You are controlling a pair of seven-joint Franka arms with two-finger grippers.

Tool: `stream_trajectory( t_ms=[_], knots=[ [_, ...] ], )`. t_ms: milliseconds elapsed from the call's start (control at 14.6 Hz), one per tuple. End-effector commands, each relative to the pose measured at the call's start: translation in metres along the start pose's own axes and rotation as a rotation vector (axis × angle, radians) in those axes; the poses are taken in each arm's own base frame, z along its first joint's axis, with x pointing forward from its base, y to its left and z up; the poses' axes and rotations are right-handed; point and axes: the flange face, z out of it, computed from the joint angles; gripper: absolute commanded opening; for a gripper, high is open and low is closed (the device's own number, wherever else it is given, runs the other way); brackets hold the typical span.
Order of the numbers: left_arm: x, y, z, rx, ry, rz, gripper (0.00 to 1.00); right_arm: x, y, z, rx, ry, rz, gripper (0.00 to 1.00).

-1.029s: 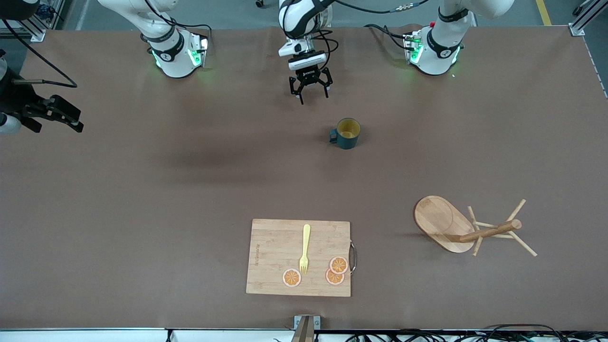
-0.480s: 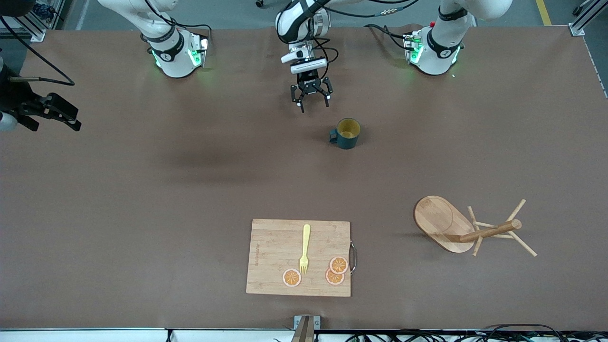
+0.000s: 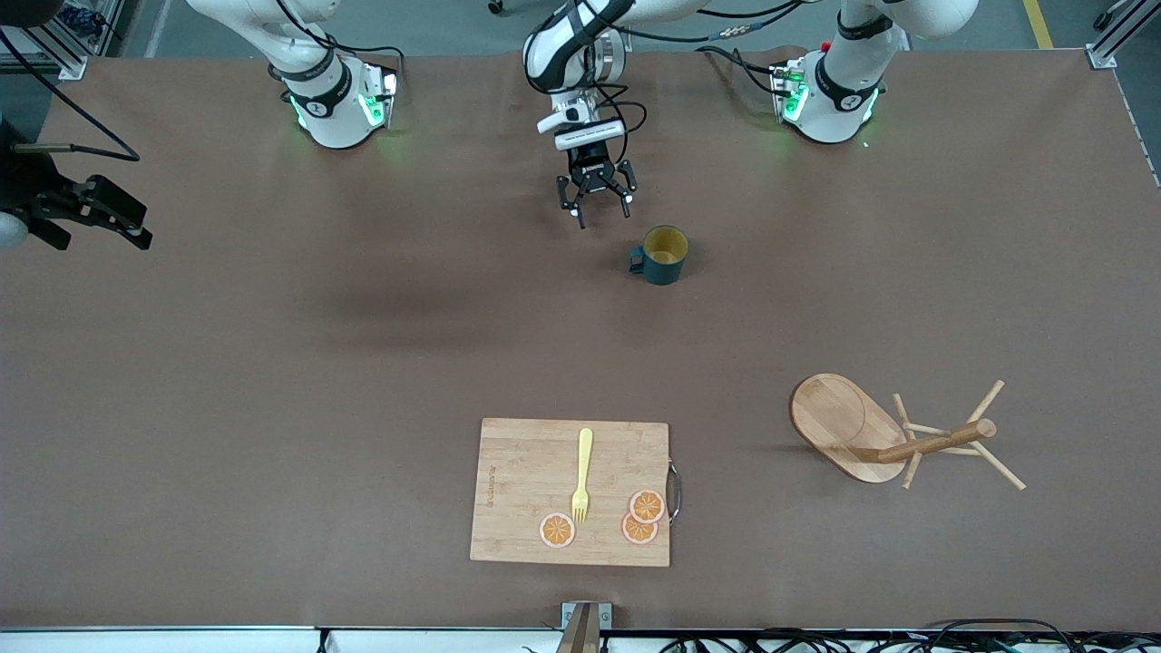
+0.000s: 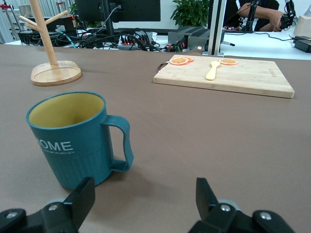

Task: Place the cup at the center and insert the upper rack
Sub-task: 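Lower the left gripper beside the mug and grasp its handle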

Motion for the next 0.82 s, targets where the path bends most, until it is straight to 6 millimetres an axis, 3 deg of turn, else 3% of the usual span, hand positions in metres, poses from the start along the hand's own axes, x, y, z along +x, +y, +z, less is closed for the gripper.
stream_trajectory(
  t_ms=[0, 343, 754],
  knots=[
    [0.000, 0.005, 0.013, -0.009, 0.040, 0.000, 0.86, -0.006, 0.003, -0.004, -0.019, -0.002, -0.004, 1.00],
    [-0.005, 0.003, 0.035, -0.015, 0.073, 0.020, 0.82, -0.006, -0.001, -0.005, -0.018, -0.001, -0.012, 1.00],
    [-0.006, 0.012, 0.048, -0.004, 0.079, 0.005, 0.79, -0.006, -0.002, -0.004, -0.017, -0.002, -0.013, 1.00]
  ],
)
